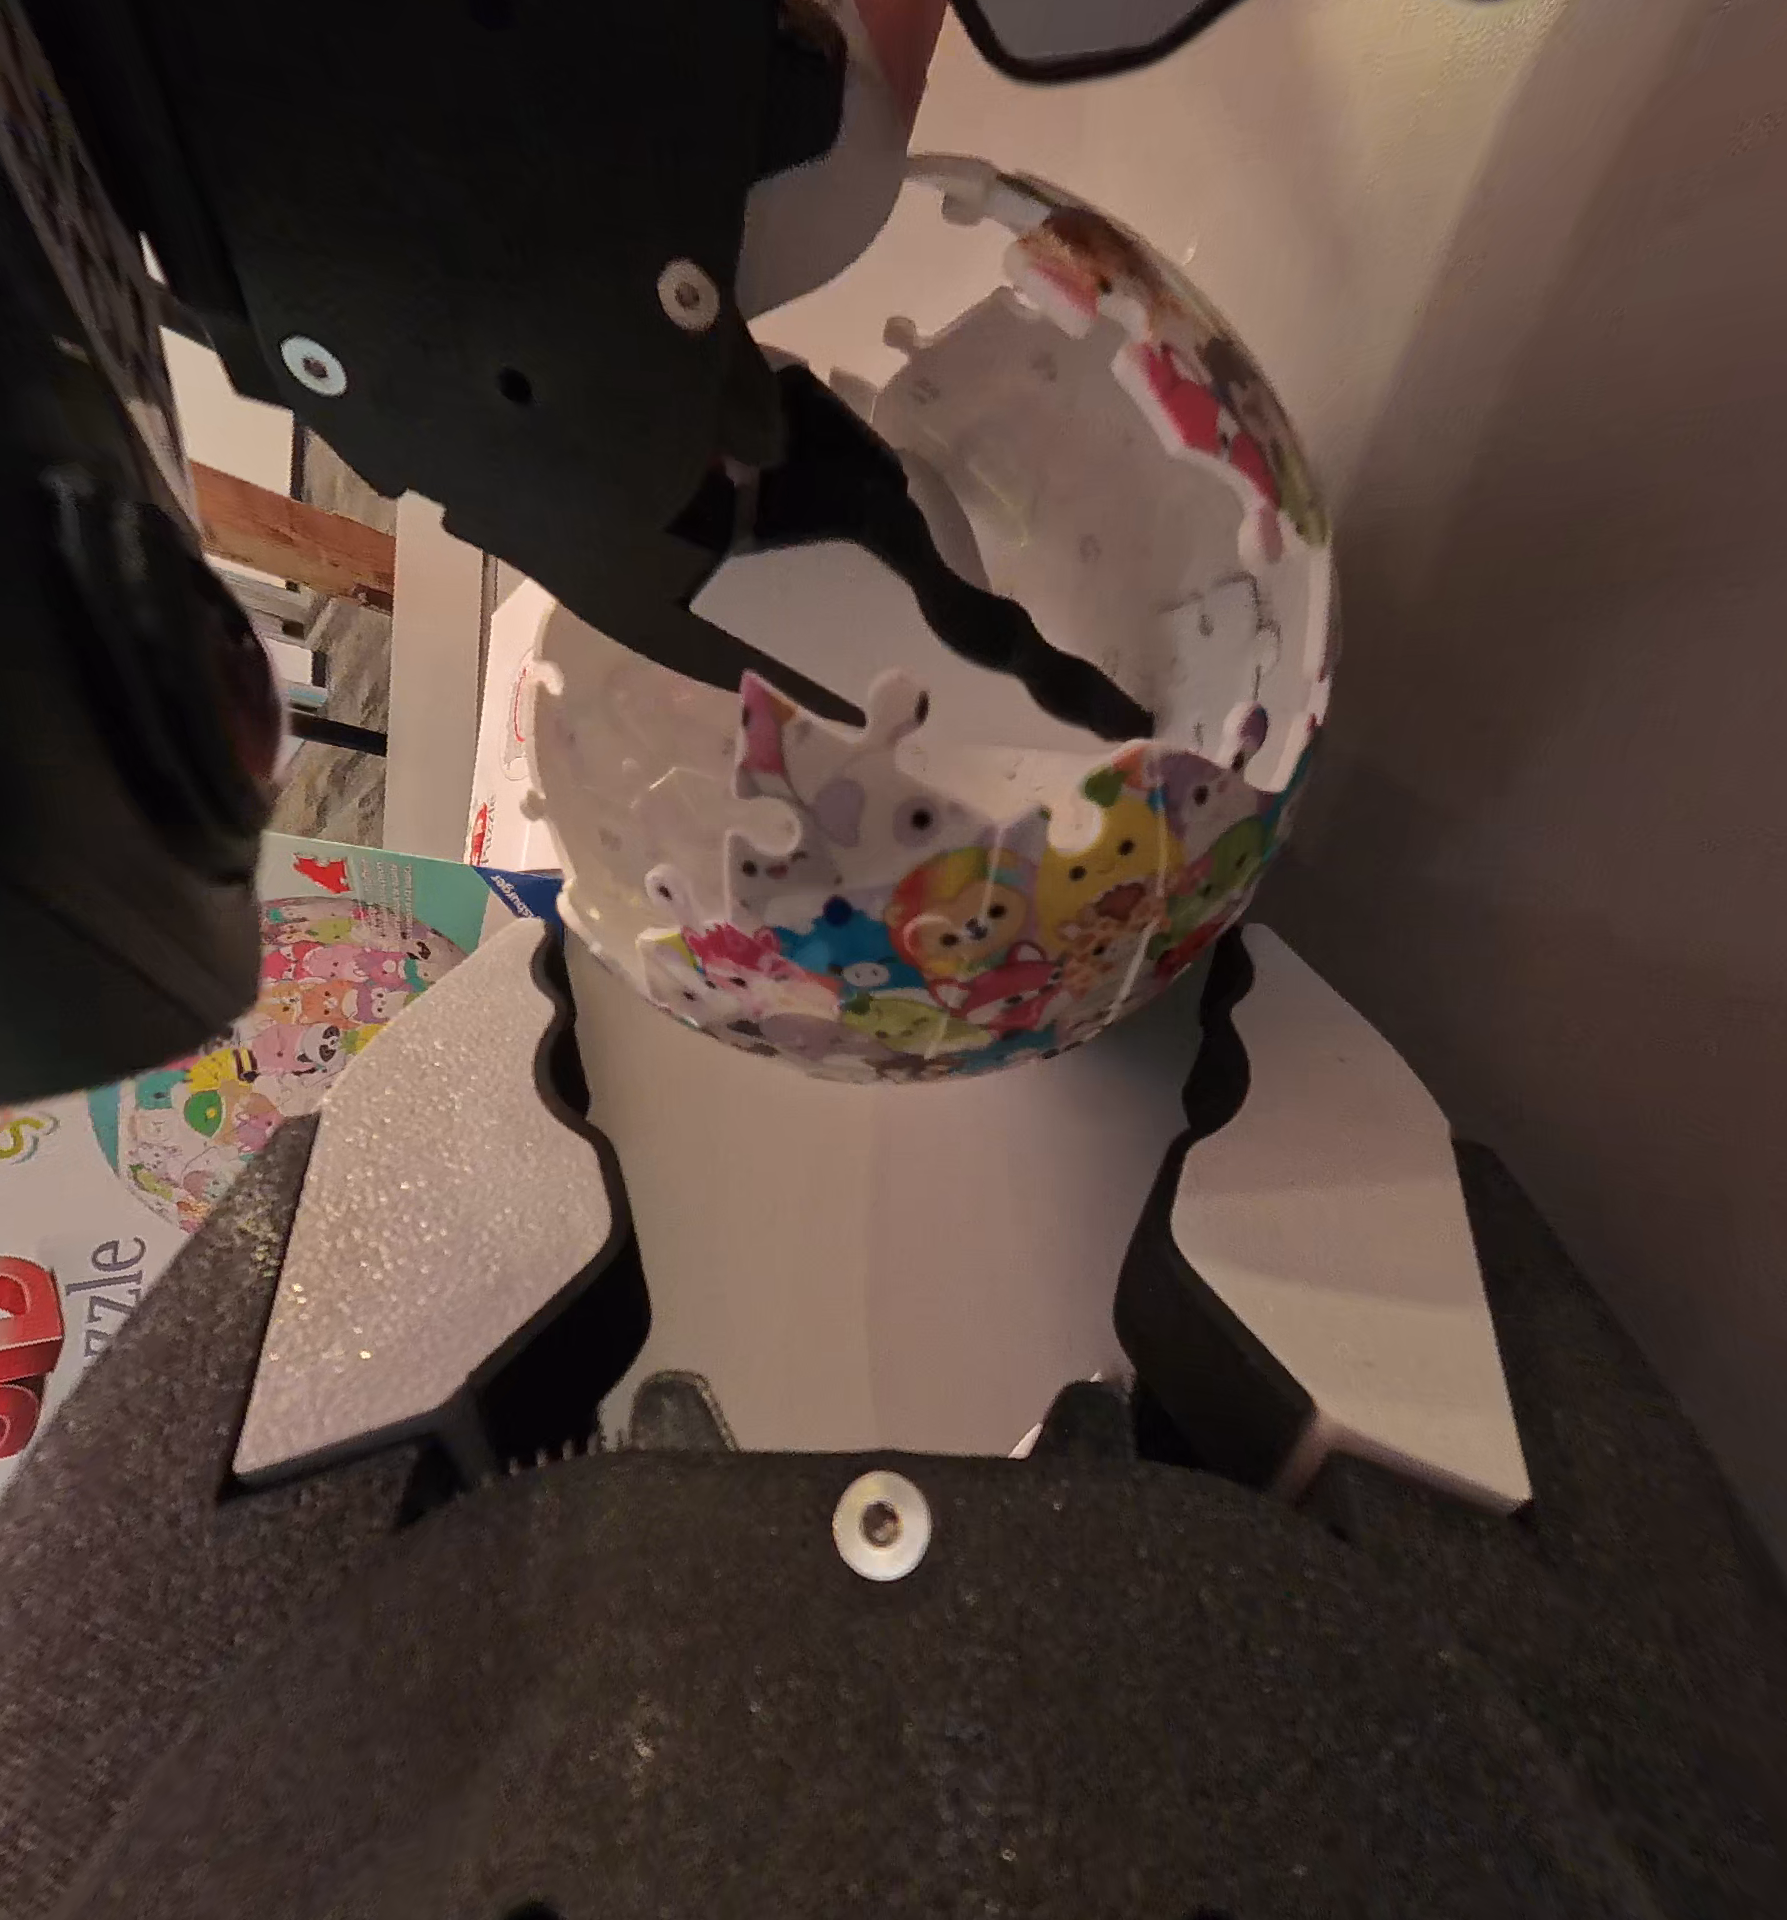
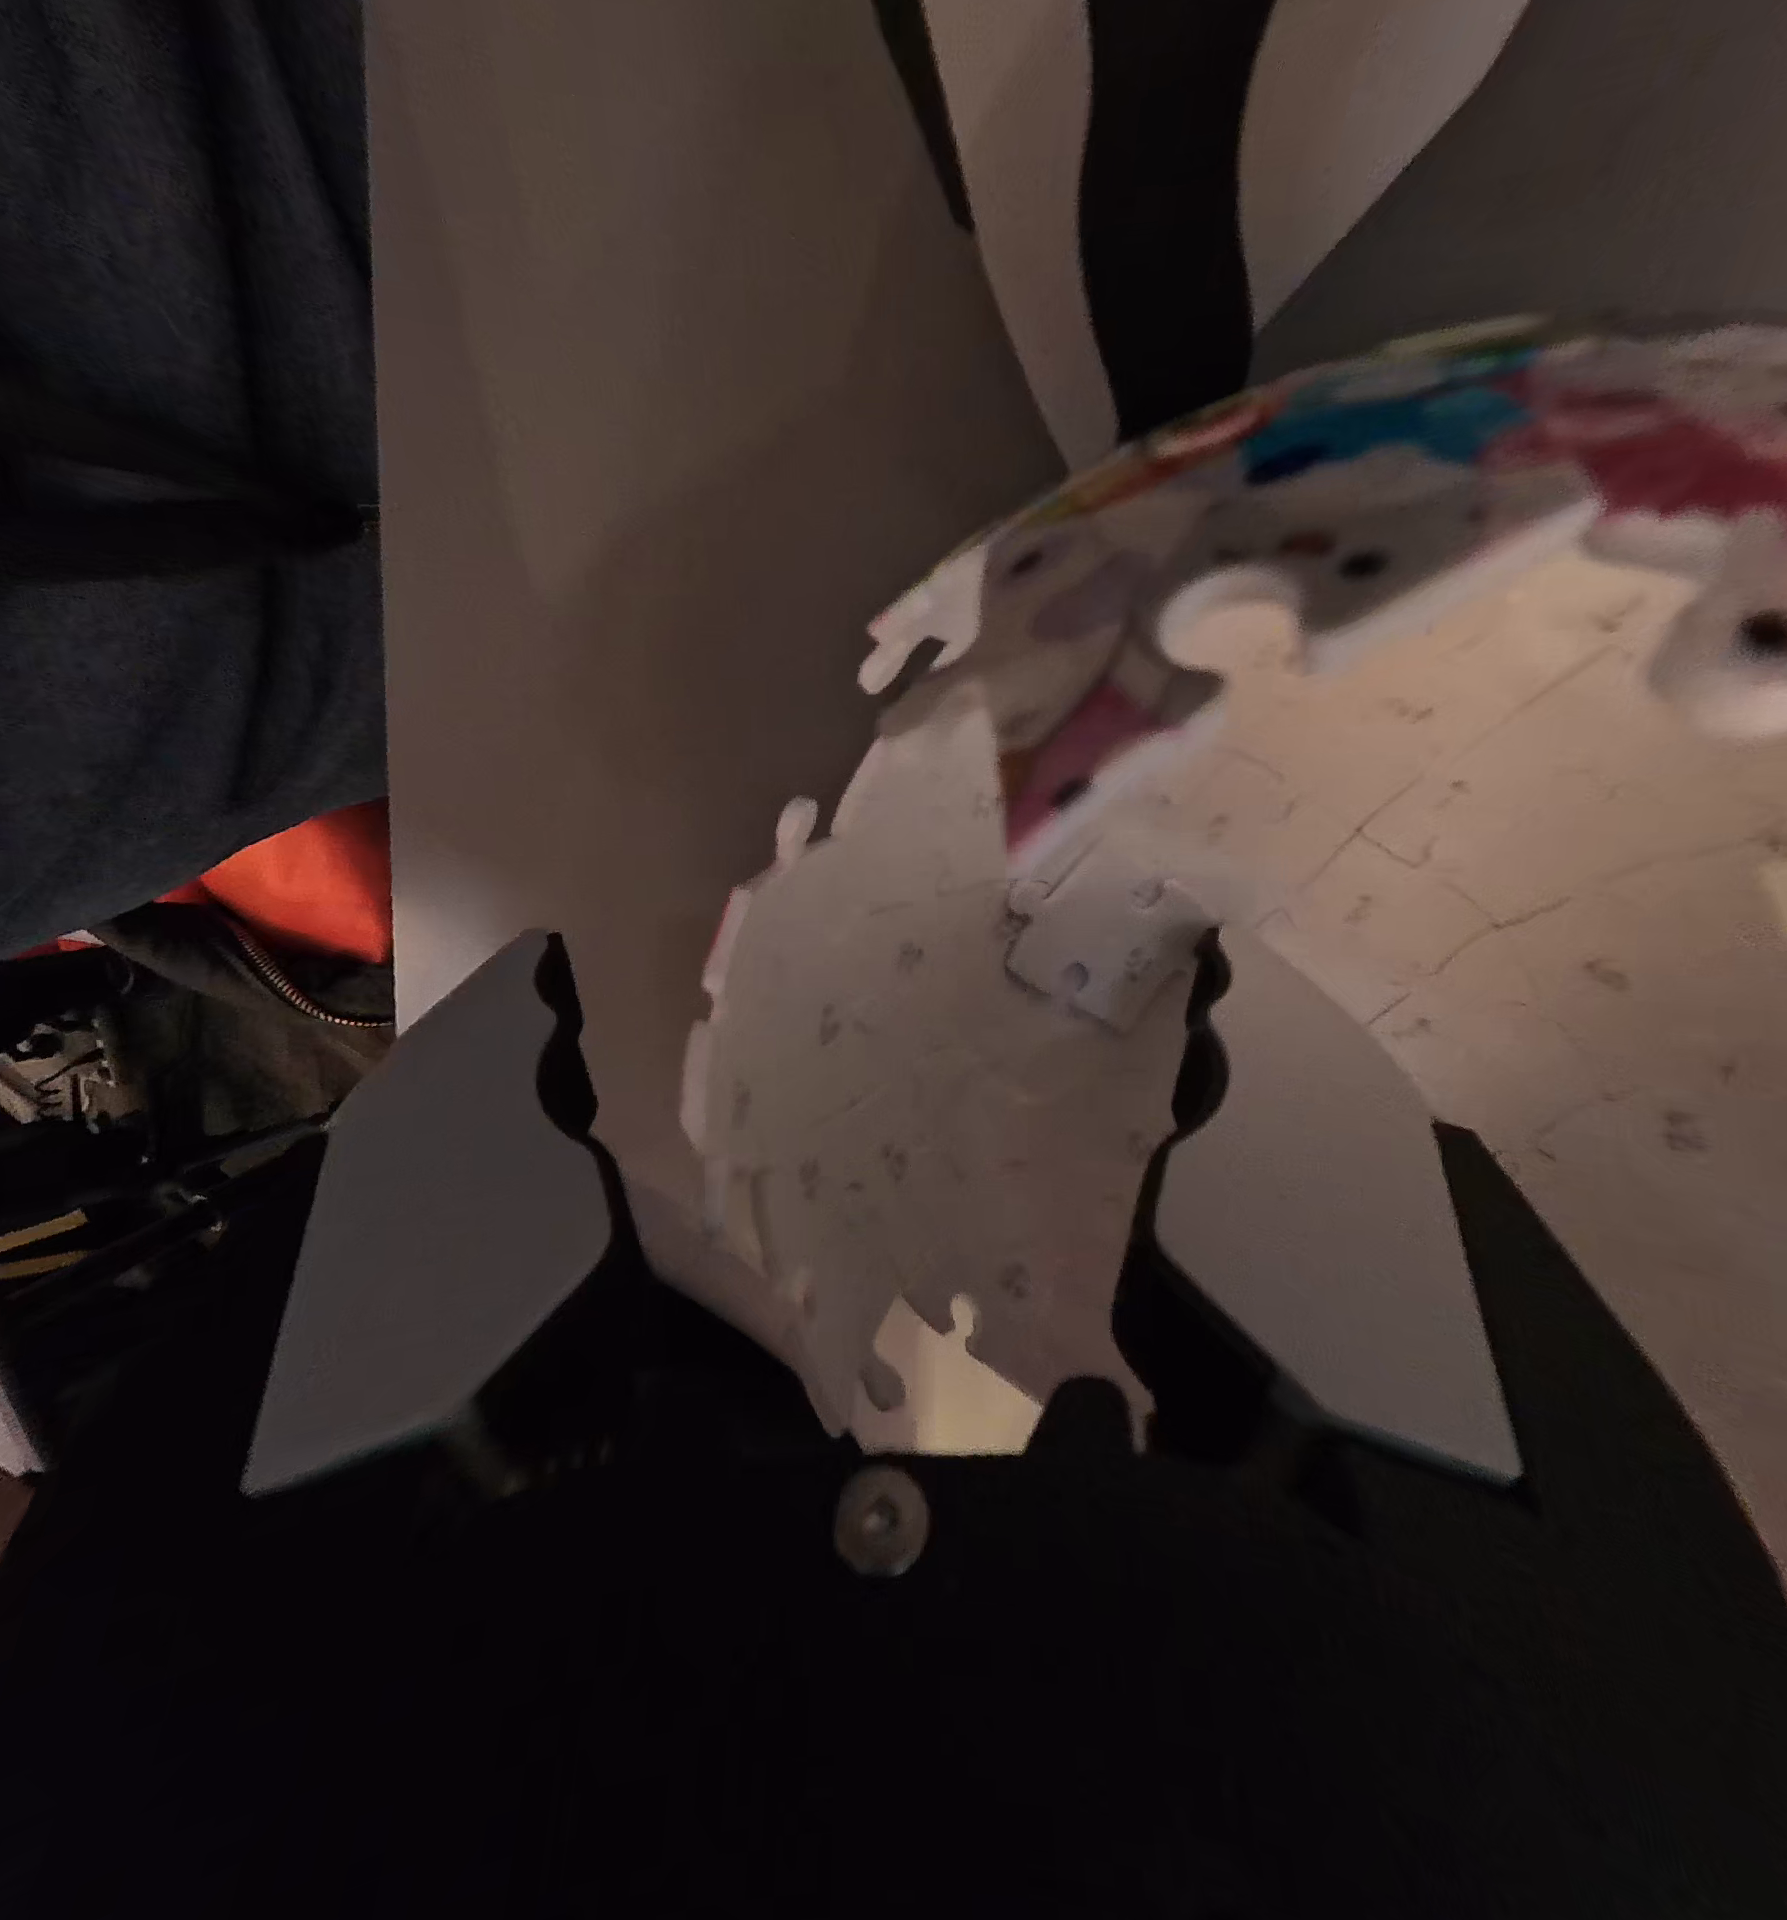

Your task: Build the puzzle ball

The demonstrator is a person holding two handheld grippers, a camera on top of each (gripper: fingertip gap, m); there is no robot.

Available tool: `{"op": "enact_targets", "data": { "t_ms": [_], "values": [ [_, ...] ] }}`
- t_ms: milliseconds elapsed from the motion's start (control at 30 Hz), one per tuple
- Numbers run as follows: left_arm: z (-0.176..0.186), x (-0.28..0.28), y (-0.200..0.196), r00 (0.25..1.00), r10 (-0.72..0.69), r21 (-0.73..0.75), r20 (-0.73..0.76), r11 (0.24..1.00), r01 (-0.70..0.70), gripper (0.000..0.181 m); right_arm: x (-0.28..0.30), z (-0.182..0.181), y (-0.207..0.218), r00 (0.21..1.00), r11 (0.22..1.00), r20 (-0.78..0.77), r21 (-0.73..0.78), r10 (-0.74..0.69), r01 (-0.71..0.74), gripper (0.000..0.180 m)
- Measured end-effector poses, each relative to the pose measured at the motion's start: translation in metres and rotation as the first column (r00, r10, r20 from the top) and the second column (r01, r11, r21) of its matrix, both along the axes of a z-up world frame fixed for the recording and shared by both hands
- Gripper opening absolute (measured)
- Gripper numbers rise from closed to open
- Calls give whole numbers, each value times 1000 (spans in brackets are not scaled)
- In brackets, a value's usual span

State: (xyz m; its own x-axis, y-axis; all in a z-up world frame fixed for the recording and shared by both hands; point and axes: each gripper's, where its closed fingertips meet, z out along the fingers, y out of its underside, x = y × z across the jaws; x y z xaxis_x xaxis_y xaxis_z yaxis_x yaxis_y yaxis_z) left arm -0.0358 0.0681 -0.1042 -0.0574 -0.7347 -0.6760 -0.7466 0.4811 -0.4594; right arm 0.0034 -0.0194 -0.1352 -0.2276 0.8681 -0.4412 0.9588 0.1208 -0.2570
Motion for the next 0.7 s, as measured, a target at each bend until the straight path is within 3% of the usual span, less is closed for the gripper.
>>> {"op": "enact_targets", "data": {
  "t_ms": [333,700],
  "values": [
    [-2,0,-2,1000,-4,6,-1,1000,4,113,4,11,-13,1000,996,-14,-94,4,-6,108],
    [3,-10,1,999,27,-4,19,1000,-27,112,-5,30,1,991,999,-125,9,-42,43,111]
  ]
}}
